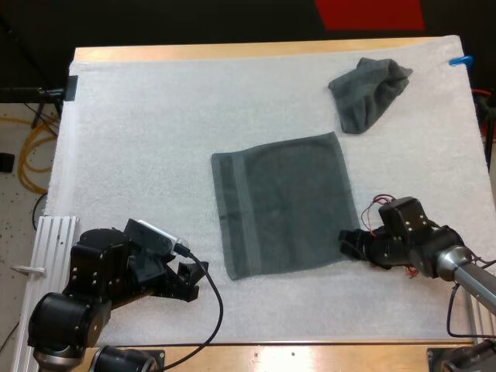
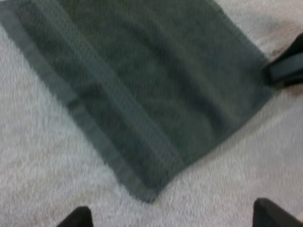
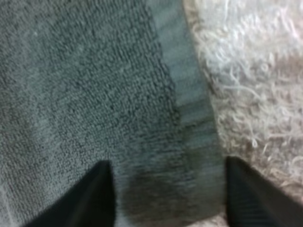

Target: Pick towel from pile fold and stack

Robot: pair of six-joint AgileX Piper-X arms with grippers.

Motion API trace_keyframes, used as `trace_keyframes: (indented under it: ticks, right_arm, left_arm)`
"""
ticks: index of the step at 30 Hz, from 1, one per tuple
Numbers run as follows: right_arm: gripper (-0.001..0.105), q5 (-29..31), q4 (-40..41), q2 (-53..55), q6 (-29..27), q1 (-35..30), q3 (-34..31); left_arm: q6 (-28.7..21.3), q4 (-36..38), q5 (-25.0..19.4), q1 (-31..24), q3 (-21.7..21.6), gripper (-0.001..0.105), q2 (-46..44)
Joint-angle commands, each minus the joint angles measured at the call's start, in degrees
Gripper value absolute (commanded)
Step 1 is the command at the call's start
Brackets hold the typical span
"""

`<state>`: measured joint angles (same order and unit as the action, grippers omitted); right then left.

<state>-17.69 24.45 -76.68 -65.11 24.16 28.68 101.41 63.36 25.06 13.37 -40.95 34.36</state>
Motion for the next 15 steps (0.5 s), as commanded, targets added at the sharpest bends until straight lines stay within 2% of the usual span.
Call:
trace_keyframes:
  ticks: [1,6,9,12,15]
  right_arm:
    - [0.032,-1.02,0.18,-0.31,0.36,-0.15,-0.25]
    - [0.001,-1.02,0.29,-0.31,0.48,-0.15,-0.25]
    - [0.000,-0.13,0.29,-0.18,0.32,-0.15,-0.25]
    - [0.000,0.00,0.29,-0.14,-0.25,-0.15,-0.25]
    - [0.000,-0.09,0.29,-0.14,-0.59,-0.15,-0.25]
  left_arm:
    - [-0.03,-0.67,0.44,0.05,-0.19,0.066,-0.31]
    - [-0.03,-0.67,0.44,0.05,-0.19,0.066,-0.31]
    - [-0.30,-0.67,0.44,0.05,-0.19,0.066,-0.31]
    - [-3.00,-1.77,0.44,0.05,-0.19,0.066,-0.31]
    - [-0.36,-3.60,1.39,0.05,-0.19,0.066,-0.31]
